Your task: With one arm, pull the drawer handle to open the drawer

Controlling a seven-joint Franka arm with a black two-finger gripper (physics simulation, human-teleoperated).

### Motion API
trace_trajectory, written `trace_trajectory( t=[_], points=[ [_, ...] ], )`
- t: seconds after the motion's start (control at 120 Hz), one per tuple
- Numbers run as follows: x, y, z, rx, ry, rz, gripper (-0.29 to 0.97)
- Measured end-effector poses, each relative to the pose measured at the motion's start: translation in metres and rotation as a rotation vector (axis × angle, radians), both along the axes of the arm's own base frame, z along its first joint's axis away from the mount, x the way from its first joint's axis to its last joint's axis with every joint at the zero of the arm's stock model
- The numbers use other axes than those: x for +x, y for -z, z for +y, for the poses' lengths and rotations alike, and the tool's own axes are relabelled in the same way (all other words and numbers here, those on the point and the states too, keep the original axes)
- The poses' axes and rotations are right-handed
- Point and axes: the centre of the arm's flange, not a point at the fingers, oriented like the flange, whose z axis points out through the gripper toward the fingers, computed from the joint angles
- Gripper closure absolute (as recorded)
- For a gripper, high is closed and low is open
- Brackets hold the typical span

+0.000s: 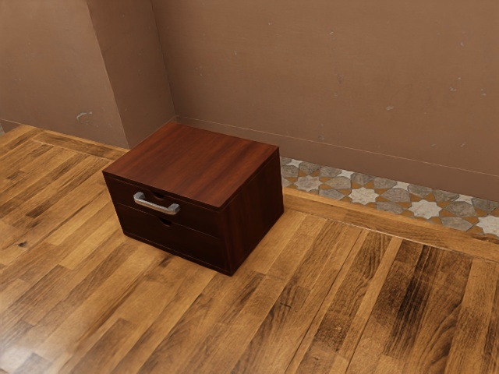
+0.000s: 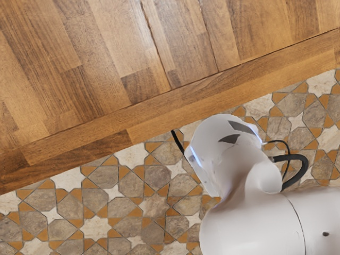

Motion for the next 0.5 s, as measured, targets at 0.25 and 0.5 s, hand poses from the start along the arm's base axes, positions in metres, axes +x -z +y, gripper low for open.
trace_trajectory(
  t=[0.25,0.5],
  points=[
    [-0.003,-0.028,-0.076,-0.099,0.464,-0.218,0.00],
    [0.030,0.056,-0.080,-0.148,0.758,-0.215,0.00]
  ],
)
